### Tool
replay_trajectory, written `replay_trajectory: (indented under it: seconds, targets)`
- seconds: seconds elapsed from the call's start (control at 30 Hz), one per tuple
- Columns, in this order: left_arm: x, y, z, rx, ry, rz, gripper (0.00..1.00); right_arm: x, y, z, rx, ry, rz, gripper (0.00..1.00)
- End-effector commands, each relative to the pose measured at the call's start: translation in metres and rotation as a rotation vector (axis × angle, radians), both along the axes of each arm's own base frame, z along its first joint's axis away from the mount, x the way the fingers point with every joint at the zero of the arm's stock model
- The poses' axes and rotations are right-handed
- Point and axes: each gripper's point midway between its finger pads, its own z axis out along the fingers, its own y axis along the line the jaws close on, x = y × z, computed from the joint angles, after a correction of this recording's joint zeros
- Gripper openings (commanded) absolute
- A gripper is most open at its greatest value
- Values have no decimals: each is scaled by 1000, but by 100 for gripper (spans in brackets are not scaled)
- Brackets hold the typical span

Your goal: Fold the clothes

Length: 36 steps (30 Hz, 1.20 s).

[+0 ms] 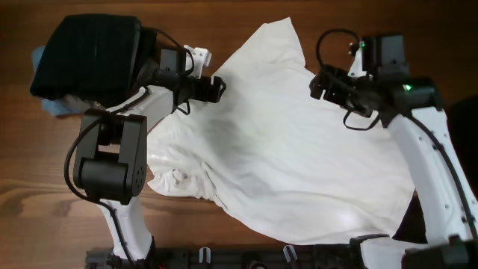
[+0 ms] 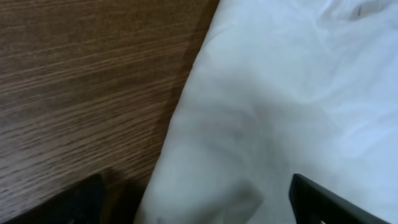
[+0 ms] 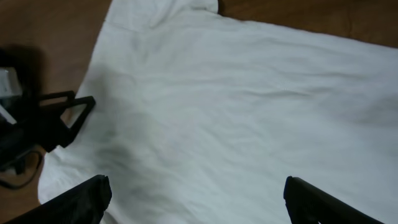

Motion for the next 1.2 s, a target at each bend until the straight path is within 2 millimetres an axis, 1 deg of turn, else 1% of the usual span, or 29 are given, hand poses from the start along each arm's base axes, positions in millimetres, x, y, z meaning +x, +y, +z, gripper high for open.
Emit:
replay_trajectory:
  seconds: [0.0, 0.03, 0.07, 0.1, 0.13, 0.2, 0.27, 0.33, 0.4, 0.43, 0.47, 0.5, 0.53, 0.57, 0.6, 0.63, 0.67, 0.7, 0.73, 0.77, 0.8, 0.83, 0.87, 0.9, 0.97, 1.0, 1.1, 1.13, 1.17]
  targets:
    - [-13, -5, -23, -12, 79, -20, 56, 6, -2, -30, -18, 89, -20, 94]
    - [-16, -7, -23, -24, 90, -29, 38, 6, -2, -36, -20, 107, -19, 93]
    - [-16, -7, -23, -25, 91, -29, 24, 7, -2, -40, -22, 118, -20, 93]
    - [-16, -7, -18, -25, 84, -29, 8, 7, -2, -41, -23, 123, -20, 92]
    - [-15, -7, -12, -27, 75, -29, 4, 7, -2, -42, -24, 123, -19, 92]
    - [-15, -10, 16, -33, 36, -36, 4, 7, -2, -41, -24, 123, -19, 92]
    - [-23, -15, 39, -7, 12, -59, 4, 6, -2, -42, -25, 125, -18, 92]
    - [-42, -28, 57, 64, 0, -108, 4, 6, -2, -42, -25, 126, -18, 92]
    - [-73, -57, 57, 101, 47, -186, 4, 6, -2, -42, -25, 124, -18, 92]
    - [-87, -69, 53, 111, 76, -225, 4, 6, -2, -42, -25, 125, -18, 93]
    - [-106, -84, 46, 128, 118, -275, 6, 6, -2, -42, -25, 125, -18, 92]
    - [-125, -97, 40, 143, 153, -322, 17, 6, -2, -42, -25, 125, -17, 93]
    - [-145, -110, 34, 161, 187, -373, 34, 6, -2, -42, -25, 125, -17, 93]
    - [-159, -119, 32, 175, 203, -409, 42, 6, -2, -42, -25, 125, -17, 93]
    - [-174, -128, 28, 207, 215, -448, 55, 6, -2, -42, -25, 125, -17, 93]
    - [-183, -133, 25, 246, 209, -468, 60, 6, -2, -42, -25, 125, -16, 93]
    - [-186, -135, 24, 278, 195, -474, 62, 6, -2, -42, -25, 125, -16, 93]
    - [-185, -134, 22, 331, 166, -467, 61, 6, -2, -42, -25, 125, -16, 93]
    - [-179, -130, 22, 390, 129, -442, 53, 6, -2, -42, -25, 124, -16, 93]
    - [-169, -123, 24, 453, 89, -406, 49, 6, -2, -42, -25, 125, -16, 93]
    - [-150, -109, 32, 539, 28, -302, 51, 6, -2, -42, -25, 124, -16, 93]
    - [-134, -97, 41, 586, -15, -208, 52, 6, -2, -42, -25, 124, -16, 93]
    - [-117, -86, 52, 609, -50, -130, 55, 6, -2, -42, -25, 124, -16, 93]
    - [-106, -83, 57, 574, -57, -98, 61, 6, -2, -42, -25, 125, -16, 94]
    - [-93, -84, 57, 433, -20, -90, 63, 6, -2, -42, -25, 125, -16, 94]
    - [-88, -80, 55, 312, 43, -104, 63, 6, -2, -42, -25, 126, -16, 94]
    - [-81, -62, 47, 138, 164, -85, 62, 6, -2, -42, -25, 125, -16, 94]
    - [-82, -60, 44, 96, 196, -91, 60, 6, -2, -42, -25, 125, -16, 94]
    - [-87, -61, 36, -5, 265, -136, 57, 6, -2, -42, -25, 124, -16, 94]
